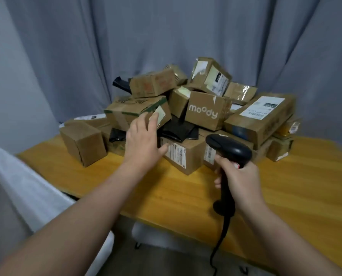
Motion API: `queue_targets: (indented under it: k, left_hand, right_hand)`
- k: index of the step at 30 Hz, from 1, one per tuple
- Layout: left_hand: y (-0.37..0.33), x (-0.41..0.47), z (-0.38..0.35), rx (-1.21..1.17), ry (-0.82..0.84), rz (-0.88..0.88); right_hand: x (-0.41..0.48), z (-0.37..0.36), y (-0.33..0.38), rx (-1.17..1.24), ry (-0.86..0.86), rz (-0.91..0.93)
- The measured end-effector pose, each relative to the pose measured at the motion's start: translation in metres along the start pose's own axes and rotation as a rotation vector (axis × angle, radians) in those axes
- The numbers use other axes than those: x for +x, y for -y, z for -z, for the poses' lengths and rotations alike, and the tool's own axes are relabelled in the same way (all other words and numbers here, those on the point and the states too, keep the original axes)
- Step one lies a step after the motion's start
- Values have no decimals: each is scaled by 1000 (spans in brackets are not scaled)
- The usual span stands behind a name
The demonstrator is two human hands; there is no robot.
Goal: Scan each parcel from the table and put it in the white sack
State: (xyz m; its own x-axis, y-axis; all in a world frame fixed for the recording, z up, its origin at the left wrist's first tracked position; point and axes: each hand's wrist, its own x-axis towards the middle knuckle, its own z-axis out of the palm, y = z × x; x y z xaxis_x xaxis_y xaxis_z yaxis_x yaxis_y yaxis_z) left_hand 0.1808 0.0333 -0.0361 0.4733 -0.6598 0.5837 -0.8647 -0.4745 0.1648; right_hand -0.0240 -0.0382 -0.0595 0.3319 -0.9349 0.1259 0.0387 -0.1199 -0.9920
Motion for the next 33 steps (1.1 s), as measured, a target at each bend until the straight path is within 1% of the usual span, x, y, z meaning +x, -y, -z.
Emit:
queue_targets:
  k: [2, 4, 6, 8, 11, 15, 19, 22, 26, 29, 33]
  left_hand:
    - [5, 21, -2, 211, 13, -24]
    - [17, 32, -6, 360, 54, -38]
    - [30, 38, -10, 449, 90, -62]
    - [37, 44, -12, 491, 92, -93]
    - [41, 55, -12, 463, 56, -136]
    - [46, 60, -4, 308, 33, -163]
    - [58, 47, 10, 246, 30, -238]
    - [73, 28, 20, 213, 31, -259]
    - [87, 4, 28, 209, -50, -314]
    - [87, -15, 36, 274, -120, -375]
    - [85, -48, 39, 331, -111, -469]
  right_hand:
    - [7, 1, 9, 19, -10, 15]
    - [13, -9, 18, 21, 15, 31]
    - [16, -23, 24, 15, 56, 46]
    - [18, -37, 27, 9, 91, 60]
    - [19, -51, 27, -2, 125, 70]
    - [22, -63, 24, -2, 131, 42]
    - [19, -68, 23, 13, 149, 29]
    - [14, -71, 23, 2, 164, 36]
    - [5, -73, 21, -7, 161, 58]
    - [-3, -73, 19, 0, 170, 42]
    - [-14, -74, 12, 40, 177, -20]
